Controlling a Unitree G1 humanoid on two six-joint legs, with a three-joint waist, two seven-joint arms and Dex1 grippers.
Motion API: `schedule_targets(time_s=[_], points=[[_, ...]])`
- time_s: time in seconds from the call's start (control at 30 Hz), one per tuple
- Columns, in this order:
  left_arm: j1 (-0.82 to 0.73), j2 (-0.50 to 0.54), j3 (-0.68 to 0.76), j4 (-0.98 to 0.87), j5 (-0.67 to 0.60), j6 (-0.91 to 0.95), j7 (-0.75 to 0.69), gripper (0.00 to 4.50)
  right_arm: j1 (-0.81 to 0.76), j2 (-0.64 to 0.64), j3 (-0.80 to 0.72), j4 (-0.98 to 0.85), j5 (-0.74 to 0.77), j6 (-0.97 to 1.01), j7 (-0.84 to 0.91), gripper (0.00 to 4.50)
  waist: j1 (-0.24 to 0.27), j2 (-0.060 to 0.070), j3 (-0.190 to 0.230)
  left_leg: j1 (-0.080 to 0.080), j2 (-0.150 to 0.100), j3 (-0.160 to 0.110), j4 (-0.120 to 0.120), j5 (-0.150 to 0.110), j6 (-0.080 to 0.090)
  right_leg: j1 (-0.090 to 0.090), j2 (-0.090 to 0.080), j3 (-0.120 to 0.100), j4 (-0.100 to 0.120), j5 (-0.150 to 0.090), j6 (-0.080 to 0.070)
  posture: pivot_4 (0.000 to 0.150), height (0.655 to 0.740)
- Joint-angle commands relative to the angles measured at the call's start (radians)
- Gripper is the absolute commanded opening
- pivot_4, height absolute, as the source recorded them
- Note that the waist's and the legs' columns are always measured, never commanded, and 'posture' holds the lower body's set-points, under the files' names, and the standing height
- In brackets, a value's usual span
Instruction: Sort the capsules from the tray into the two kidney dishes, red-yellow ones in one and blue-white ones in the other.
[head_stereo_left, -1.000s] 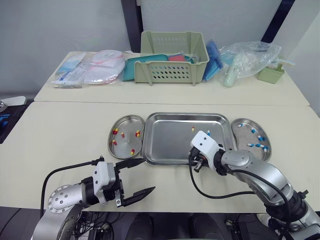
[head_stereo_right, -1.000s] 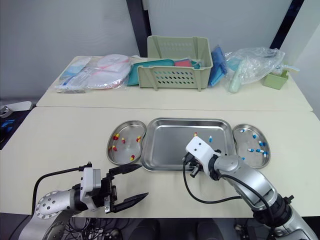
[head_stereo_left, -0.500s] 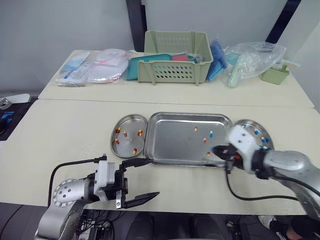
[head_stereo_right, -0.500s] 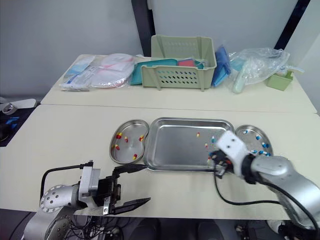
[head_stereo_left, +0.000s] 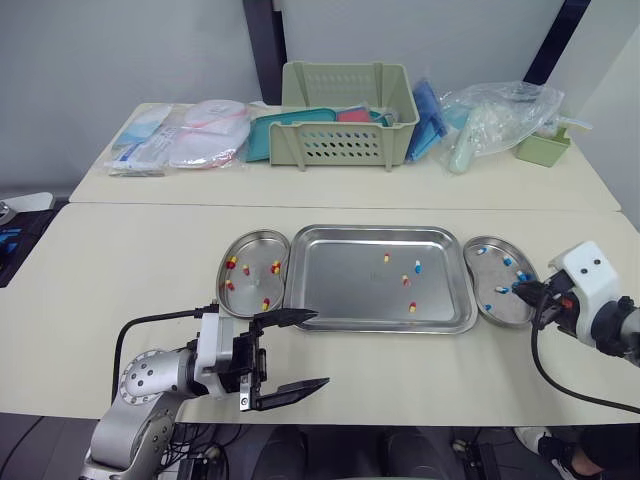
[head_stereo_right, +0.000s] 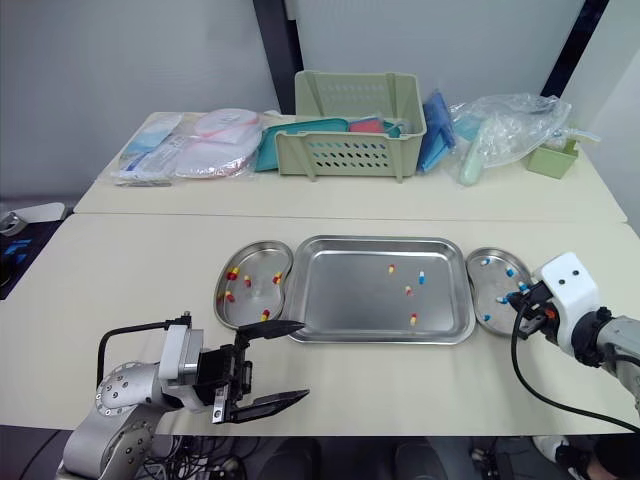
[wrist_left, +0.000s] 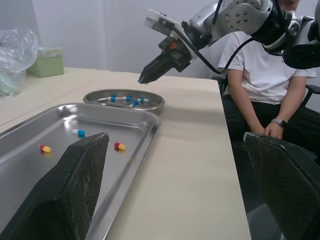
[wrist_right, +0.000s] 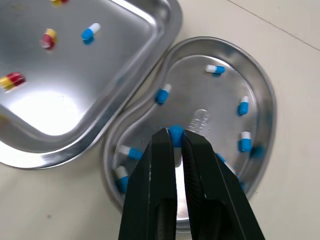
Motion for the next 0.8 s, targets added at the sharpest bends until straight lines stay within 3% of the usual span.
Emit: schedule_targets(time_s=[0.03,0.33,0.67,0.8], points=[[-0.001,0.005,0.002,-0.036,-0.003,0.003,0.012,4.5,-0.009,-0.016,-0.003,-0.006,-0.024,-0.051,-0.012,1.14,0.0,0.0,0.0,0.0,0.0,0.0,0.0,0.0,0.0,0.0,0.0,0.0,0.0,0.0,0.0,0.15,0.74],[0.018,0.014,0.059,-0.057,-0.008,0.046,0.122,4.5,-0.009,-0.005,0.004,0.003,-0.045,-0.145,-0.008,3.6,0.001,0.0,0.0,0.0,0.0,0.0,0.0,0.0,0.0,0.0,0.0,0.0,0.0,0.0,0.0,0.15,0.74],[0.091,0.087,0.387,0.014,-0.024,0.215,0.38,4.5,0.167,0.047,-0.112,0.09,-0.034,-0.637,0.21,3.6,0.002,-0.001,0.001,0.0,0.0,0.0,0.0,0.0,0.0,0.0,0.0,0.0,0.0,0.0,0.0,0.15,0.74],[0.131,0.11,0.531,0.144,-0.003,0.21,0.397,4.5,0.246,0.038,-0.176,0.135,0.028,-0.674,0.318,3.6,0.0,-0.001,0.001,0.002,0.0,0.0,0.0,0.0,0.0,0.002,0.0,0.0,0.0,0.0,0.0,0.15,0.74]])
